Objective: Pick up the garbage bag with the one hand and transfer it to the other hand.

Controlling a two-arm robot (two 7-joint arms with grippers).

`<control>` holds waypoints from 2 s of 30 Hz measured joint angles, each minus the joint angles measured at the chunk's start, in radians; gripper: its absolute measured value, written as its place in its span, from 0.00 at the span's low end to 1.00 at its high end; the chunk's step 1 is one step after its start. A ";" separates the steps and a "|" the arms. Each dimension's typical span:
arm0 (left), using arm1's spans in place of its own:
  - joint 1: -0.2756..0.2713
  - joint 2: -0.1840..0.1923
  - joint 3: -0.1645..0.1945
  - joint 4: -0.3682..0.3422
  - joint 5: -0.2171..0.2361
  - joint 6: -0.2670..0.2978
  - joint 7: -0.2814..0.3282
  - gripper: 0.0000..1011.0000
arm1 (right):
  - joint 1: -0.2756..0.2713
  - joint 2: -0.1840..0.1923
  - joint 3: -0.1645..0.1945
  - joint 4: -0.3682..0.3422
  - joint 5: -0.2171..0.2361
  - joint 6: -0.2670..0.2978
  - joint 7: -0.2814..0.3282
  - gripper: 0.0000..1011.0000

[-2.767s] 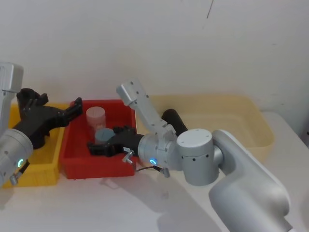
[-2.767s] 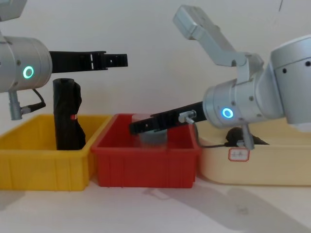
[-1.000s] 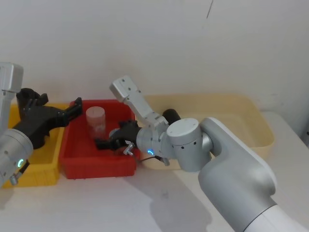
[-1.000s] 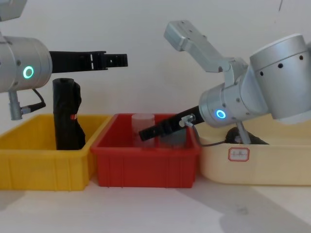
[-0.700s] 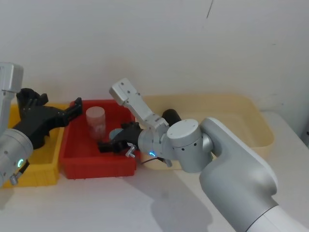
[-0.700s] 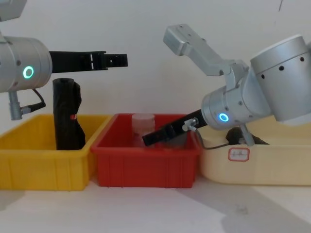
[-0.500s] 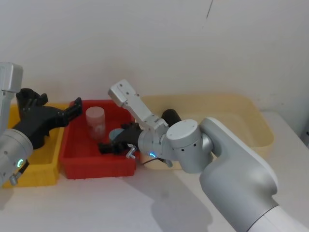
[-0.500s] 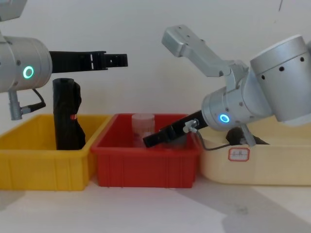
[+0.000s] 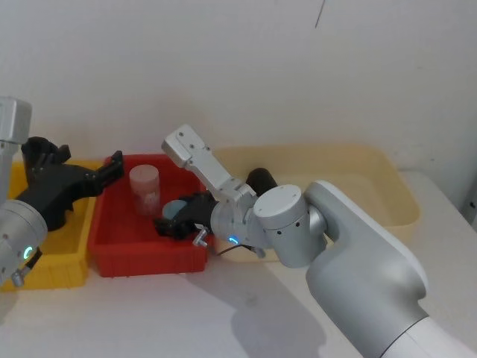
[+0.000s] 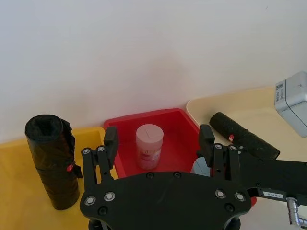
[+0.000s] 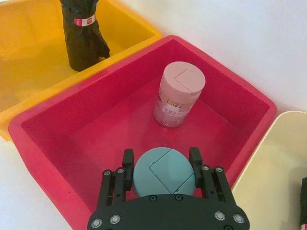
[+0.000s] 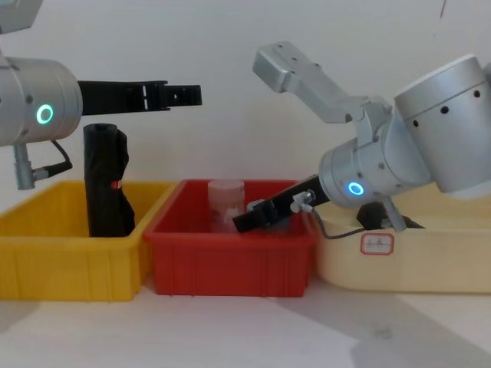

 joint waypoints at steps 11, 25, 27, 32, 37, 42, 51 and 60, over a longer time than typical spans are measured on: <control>0.000 0.000 0.000 0.000 0.000 0.000 0.000 0.99 | -0.004 0.001 0.003 -0.005 -0.003 -0.002 0.001 0.68; 0.000 0.000 0.000 0.000 0.000 0.000 0.000 0.99 | -0.055 0.032 0.074 -0.134 0.021 -0.038 -0.020 0.68; 0.000 0.000 0.000 0.000 0.000 0.000 0.000 0.99 | -0.072 0.045 0.104 -0.183 0.030 -0.045 -0.029 0.68; 0.000 0.000 0.000 0.000 0.000 0.000 0.000 0.99 | -0.098 0.067 0.158 -0.254 0.050 -0.056 -0.045 0.68; 0.000 0.000 0.000 0.000 0.000 0.000 0.000 0.99 | -0.131 0.089 0.221 -0.322 0.067 -0.070 -0.069 0.68; 0.000 0.000 0.000 0.000 0.000 0.000 0.000 0.99 | -0.164 0.108 0.273 -0.369 0.069 -0.087 -0.103 0.68; 0.000 0.000 0.000 0.000 0.000 0.000 0.000 0.99 | -0.219 0.135 0.318 -0.401 0.052 -0.109 -0.142 0.68; 0.000 0.000 0.000 0.000 0.000 0.000 0.000 0.99 | -0.270 0.164 0.328 -0.402 0.036 -0.118 -0.138 0.77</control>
